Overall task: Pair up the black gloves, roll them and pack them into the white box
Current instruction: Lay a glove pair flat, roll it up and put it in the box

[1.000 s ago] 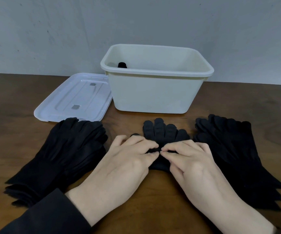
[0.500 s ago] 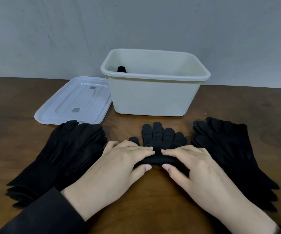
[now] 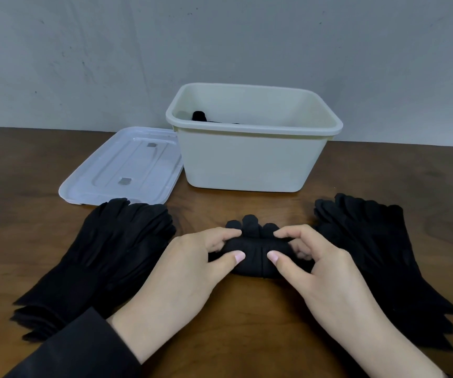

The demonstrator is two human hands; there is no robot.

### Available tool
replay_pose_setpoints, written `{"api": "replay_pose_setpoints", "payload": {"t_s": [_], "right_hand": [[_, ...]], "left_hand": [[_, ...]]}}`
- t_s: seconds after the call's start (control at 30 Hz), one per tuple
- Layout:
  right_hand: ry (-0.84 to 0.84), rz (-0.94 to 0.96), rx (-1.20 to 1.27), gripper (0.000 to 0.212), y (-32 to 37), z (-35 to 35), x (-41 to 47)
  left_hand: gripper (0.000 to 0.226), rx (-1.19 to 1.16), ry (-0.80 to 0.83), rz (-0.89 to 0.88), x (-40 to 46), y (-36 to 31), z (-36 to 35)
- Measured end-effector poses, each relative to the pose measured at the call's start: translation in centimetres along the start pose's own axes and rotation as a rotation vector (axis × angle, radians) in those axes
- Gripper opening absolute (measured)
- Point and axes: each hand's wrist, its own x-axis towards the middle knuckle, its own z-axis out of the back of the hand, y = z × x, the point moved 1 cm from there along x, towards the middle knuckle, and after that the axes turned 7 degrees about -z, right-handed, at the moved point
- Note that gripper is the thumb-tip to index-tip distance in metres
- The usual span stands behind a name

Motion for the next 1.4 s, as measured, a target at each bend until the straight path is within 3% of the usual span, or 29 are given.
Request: {"api": "replay_pose_setpoints", "payload": {"t_s": [0.27, 0.47, 0.6, 0.7, 0.87, 1.1, 1.2, 1.3, 1.4], "right_hand": [[-0.092, 0.228, -0.373, 0.028, -0.4, -0.6, 0.1], [-0.081, 0.386, -0.500, 0.036, -0.8, -1.0, 0.1], [0.060, 0.344, -0.507, 0.042, -0.2, -0.1, -0.4], [0.151, 0.326, -0.563, 0.054, -0.2, 0.2, -0.8], [0.109, 0.292, -0.490, 0.041, 0.1, 0.3, -0.8], [0.114, 0.043, -0.045, 0.020, 1.7, 1.1, -0.9], [0.016, 0.058, -0.153, 0.025, 0.9, 0.4, -0.3], [-0.123, 0.267, -0.399, 0.024, 0.7, -0.1, -0.3], [-0.049, 0.449, -0.511, 0.037, 0.6, -1.1, -0.8]], "left_hand": [[0.039, 0.314, 0.010, -0.114, 0.2, -0.2, 0.4], [0.044, 0.465, -0.009, -0.204, -0.1, -0.6, 1.3], [0.039, 0.521, 0.121, -0.401, -0.7, -1.5, 0.9], [0.053, 0.601, 0.205, -0.412, -1.0, -1.4, 0.3], [0.050, 0.503, 0.190, -0.350, -0.6, -1.1, 0.4], [0.023, 0.138, 0.092, -0.140, -0.6, -0.9, 0.7], [0.021, 0.143, 0.020, -0.082, 0.1, -0.3, 0.1], [0.027, 0.222, -0.042, -0.116, 0.5, -0.1, -0.3], [0.029, 0.303, -0.056, -0.177, 0.5, -0.1, -0.4]]}}
